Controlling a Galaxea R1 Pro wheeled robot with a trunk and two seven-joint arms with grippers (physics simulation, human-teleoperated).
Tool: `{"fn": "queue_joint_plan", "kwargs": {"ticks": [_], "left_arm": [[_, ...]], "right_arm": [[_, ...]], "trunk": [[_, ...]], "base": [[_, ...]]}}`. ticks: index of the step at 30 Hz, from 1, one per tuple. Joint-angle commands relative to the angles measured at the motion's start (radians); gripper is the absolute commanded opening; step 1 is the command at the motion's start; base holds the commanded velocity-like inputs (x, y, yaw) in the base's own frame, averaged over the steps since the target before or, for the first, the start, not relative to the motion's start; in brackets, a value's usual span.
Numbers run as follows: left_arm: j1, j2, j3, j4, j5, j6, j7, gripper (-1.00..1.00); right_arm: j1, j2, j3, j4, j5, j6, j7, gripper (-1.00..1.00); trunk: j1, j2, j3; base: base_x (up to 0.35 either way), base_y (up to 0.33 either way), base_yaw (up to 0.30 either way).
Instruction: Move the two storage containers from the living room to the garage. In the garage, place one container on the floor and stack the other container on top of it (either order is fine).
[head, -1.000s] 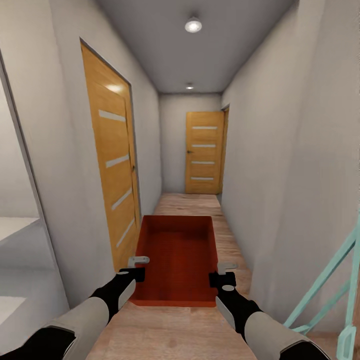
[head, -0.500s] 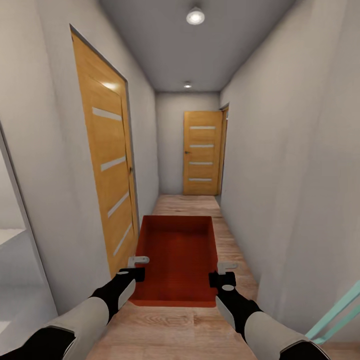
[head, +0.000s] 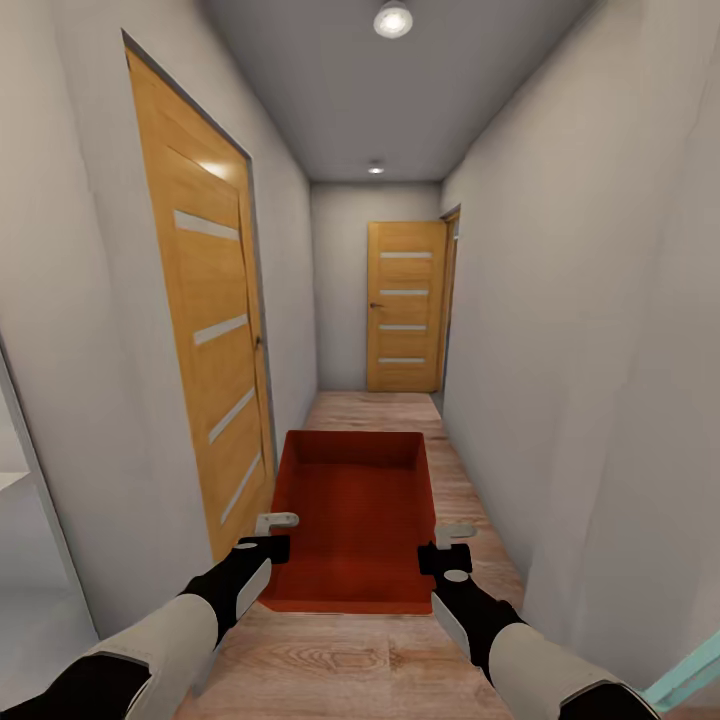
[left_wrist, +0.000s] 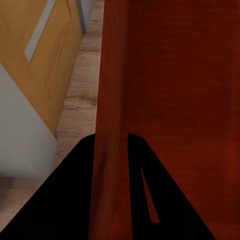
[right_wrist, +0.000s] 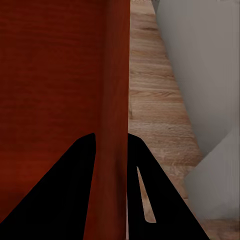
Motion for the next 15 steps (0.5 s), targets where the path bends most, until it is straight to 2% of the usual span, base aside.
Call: {"fn": "queue_joint_plan", "kwargs": {"ticks": [1,15], "left_arm": [[-0.001,0.032,0.050,-0.005,-0.016,-0.042,0.020,-1.00],[-0.001,0.033,0.050,-0.003,-0.016,-0.042,0.020,-1.00]], "right_arm": [[-0.001,-0.001,-0.014,0.029,-0.016,-0.006,-0.008,-1.00],[-0.001,-0.001,-0.014,0.029,-0.016,-0.007,-0.008,-1.00]], "trunk": [[0.001,-0.001,-0.001],[0.001,-0.001,-0.001]], "base": [[0.319,0.000,0.000],[0.322,0.000,0.000]]}}
